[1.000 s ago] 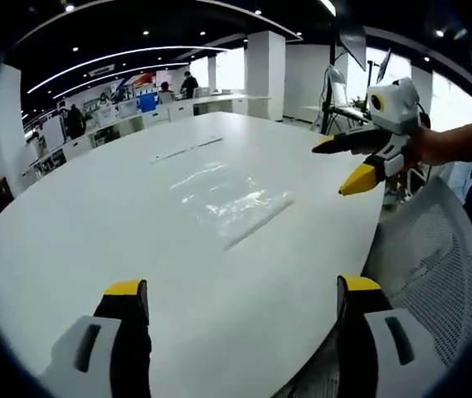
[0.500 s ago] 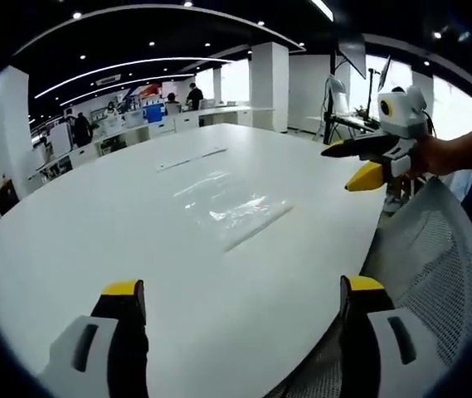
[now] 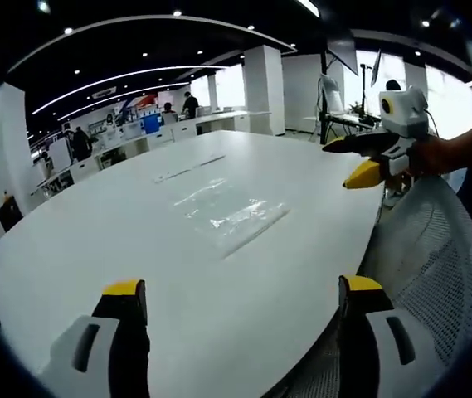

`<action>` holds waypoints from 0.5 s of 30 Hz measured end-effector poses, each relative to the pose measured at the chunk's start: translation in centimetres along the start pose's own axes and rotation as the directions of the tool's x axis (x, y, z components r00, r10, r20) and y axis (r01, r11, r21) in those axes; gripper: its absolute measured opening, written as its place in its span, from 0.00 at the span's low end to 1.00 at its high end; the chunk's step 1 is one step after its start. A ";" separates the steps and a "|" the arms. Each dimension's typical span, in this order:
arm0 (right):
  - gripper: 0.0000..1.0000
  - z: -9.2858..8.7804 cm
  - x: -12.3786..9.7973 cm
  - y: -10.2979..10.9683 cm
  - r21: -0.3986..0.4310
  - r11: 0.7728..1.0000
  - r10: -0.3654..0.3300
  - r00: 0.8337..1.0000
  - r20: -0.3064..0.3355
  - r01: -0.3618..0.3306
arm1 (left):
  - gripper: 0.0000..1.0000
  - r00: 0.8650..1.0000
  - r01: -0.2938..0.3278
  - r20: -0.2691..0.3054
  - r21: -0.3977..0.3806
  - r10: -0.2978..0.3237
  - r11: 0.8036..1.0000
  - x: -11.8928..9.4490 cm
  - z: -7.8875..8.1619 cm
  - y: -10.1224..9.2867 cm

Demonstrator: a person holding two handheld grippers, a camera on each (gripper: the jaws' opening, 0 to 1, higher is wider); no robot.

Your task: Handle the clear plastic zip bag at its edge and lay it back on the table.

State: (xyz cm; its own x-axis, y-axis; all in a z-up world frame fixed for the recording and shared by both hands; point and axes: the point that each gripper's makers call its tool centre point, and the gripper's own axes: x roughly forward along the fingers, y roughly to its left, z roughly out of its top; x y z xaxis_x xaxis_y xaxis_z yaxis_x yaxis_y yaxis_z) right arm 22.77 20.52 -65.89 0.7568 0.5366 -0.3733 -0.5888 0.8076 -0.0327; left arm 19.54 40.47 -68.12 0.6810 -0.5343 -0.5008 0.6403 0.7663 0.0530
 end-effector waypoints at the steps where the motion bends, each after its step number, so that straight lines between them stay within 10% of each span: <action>1: 0.88 0.2 0.0 -0.1 0.005 1.000 -0.003 1.000 0.012 0.003 | 0.94 1.000 0.003 -0.003 0.002 -0.003 1.000 0.0 0.0 -0.1; 15: 0.88 -0.6 0.4 0.7 -0.023 1.000 0.016 1.000 0.005 -0.016 | 0.91 0.999 -0.043 0.014 0.002 0.043 0.999 -0.4 0.0 0.8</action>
State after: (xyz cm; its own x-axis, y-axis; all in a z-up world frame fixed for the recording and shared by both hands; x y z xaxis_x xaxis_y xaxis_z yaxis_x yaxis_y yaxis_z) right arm 22.49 21.16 -66.64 0.7487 0.5507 -0.3689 -0.6072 0.7931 -0.0483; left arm 19.81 41.29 -67.89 0.7128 -0.5062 -0.4855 0.6113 0.7877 0.0763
